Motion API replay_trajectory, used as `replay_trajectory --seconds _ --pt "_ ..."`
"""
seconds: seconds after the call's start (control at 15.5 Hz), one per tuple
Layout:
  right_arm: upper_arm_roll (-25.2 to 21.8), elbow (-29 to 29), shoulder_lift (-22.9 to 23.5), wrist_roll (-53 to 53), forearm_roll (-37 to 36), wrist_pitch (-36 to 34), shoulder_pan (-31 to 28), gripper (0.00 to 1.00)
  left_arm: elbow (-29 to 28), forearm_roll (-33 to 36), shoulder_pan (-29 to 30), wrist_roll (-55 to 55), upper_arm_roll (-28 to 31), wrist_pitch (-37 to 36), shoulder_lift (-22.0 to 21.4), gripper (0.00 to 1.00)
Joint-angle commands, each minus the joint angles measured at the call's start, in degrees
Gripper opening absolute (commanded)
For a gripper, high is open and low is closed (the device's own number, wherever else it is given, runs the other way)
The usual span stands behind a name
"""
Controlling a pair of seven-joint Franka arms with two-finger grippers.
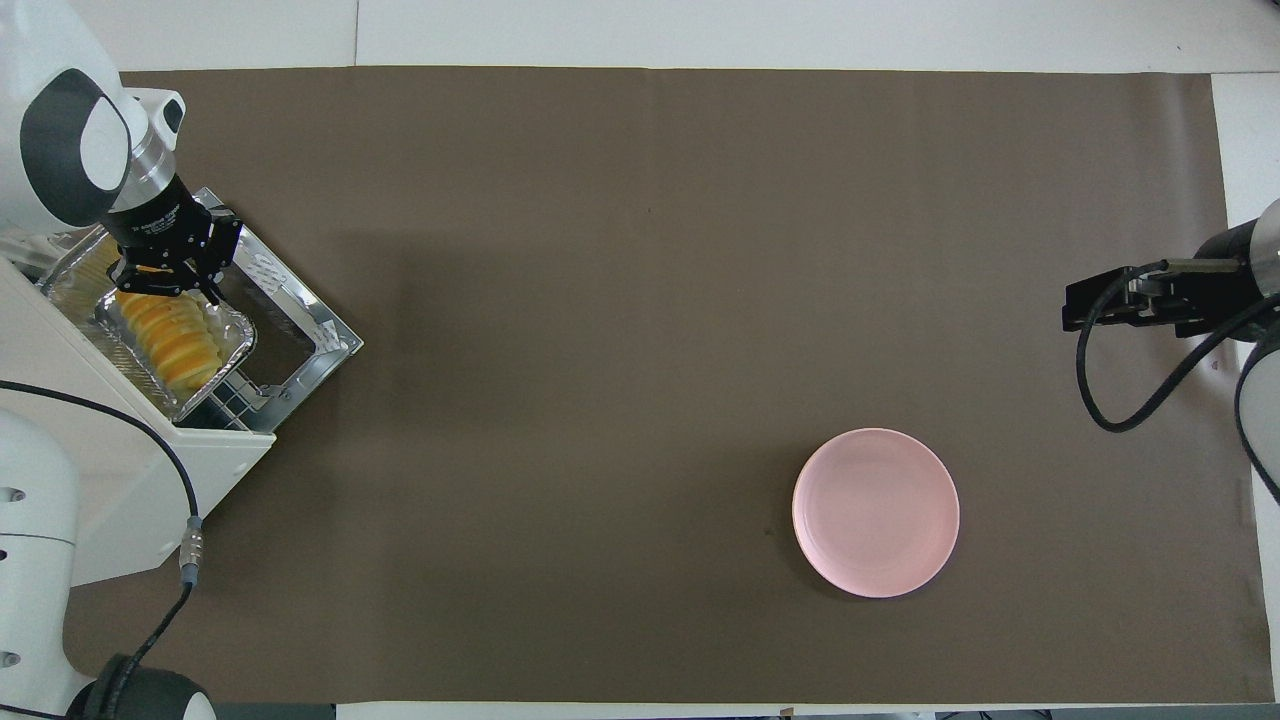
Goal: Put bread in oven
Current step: 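Carry the foil tray with the left gripper into the toaster oven, then push the tray deeper inside, then open and raise the left gripper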
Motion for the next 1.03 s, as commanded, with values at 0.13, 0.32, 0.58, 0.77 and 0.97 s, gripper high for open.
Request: replay_trajectory --seconds 0.13,0.32,0.58,0.77,0.97 --pt "0.34 0.39 0.19 -0.84 0.64 -0.81 -0.59 1.00 -6.09 2.33 -0.60 1.27 0.44 2.61 -3.65 0.00" --pt "0.34 0.39 0.19 -0.84 0.64 -0.81 -0.59 1.00 -6.36 4.44 -0.69 1.10 0.44 2.70 -3.74 0.00" --pt "0.34 0.39 0.19 -0.84 0.64 -0.81 -0.59 1.00 -6.97 4.71 -0.69 0.84 0.44 4.19 -3.91 0.00" --pt "0.34 0.39 0.19 -0.84 0.64 -0.81 -0.59 1.00 -9.78 4.80 -1.13 0.57 0.53 6.30 -4.88 0.00" --pt "0.34 0.39 0.19 -0.84 0.64 -0.81 -0.59 1.00 -10.05 5.85 -1.13 0.22 0.61 6.66 -4.97 0.00"
